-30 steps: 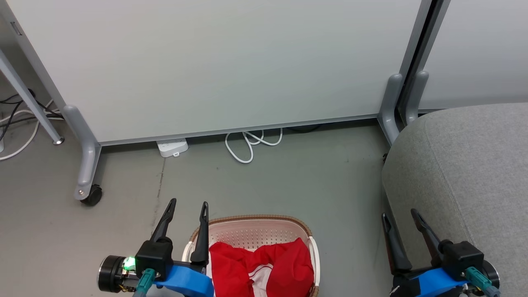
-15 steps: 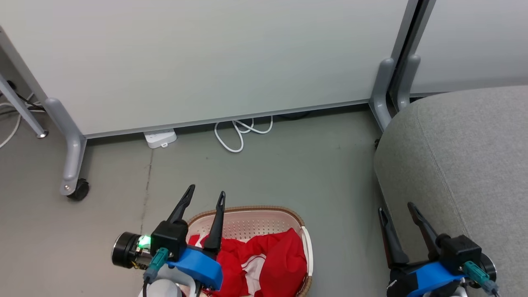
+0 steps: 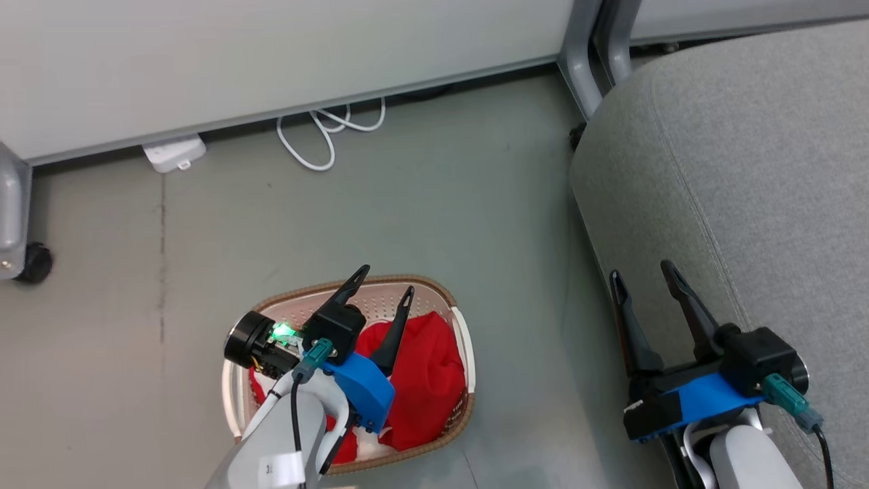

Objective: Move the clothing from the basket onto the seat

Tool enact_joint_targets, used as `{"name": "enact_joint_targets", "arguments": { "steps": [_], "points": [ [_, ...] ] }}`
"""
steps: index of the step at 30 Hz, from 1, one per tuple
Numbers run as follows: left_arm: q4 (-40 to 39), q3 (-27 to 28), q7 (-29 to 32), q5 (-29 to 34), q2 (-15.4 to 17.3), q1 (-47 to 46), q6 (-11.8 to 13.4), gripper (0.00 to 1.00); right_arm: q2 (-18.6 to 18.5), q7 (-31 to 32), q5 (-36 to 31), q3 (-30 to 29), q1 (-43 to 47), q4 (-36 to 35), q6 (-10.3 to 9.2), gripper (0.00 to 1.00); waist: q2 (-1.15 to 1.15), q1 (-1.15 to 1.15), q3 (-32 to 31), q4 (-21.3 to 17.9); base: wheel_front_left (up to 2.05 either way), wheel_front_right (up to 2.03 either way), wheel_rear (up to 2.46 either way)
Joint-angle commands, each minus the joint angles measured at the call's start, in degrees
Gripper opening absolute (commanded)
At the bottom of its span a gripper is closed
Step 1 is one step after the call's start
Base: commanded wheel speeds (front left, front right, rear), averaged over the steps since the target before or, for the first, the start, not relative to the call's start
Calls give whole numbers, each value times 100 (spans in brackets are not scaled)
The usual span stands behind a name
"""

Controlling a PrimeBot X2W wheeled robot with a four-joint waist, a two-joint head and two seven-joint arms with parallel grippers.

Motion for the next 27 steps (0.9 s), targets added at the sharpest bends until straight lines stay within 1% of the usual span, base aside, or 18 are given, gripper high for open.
{"name": "enact_joint_targets", "arguments": {
  "steps": [1, 7, 11, 15, 20, 23, 27],
  "points": [
    [244, -179, -16, -95, 84, -231, -8, 100, -23, -20, 48, 31, -155, -55, 3, 100, 0, -1, 485, -302, 0, 0, 0],
    [1407, -992, -5, -668, 139, -933, -8, 100, -22, -20, 105, 102, -502, -160, 3, 100, 0, -1, 1078, -542, 0, 0, 0],
    [1962, -1555, 68, -992, 155, -1321, -8, 100, -22, -20, 131, 112, -684, -226, 3, 100, 0, -1, 1458, -636, 0, 0, 0],
    [2302, -2089, 232, -1343, 178, -1662, -9, 100, -20, -20, 180, 142, -851, -288, 3, 100, 0, -1, 1818, -705, 0, 0, 0],
    [2576, -2650, 663, -1749, 250, -2034, -9, 100, -20, -20, 225, 178, -1055, -375, 3, 100, 0, -1, 2204, -760, 0, 0, 0],
    [2757, -2902, 955, -1941, 304, -2217, -9, 100, -20, -20, 237, 201, -1189, -407, 3, 100, 0, -1, 2401, -787, 0, 0, 0],
    [2903, -3110, 1193, -2061, 341, -2405, -9, 100, -20, -20, 267, 219, -1307, -454, 3, 100, 0, -1, 2579, -818, 0, 0, 0]
  ]
}}
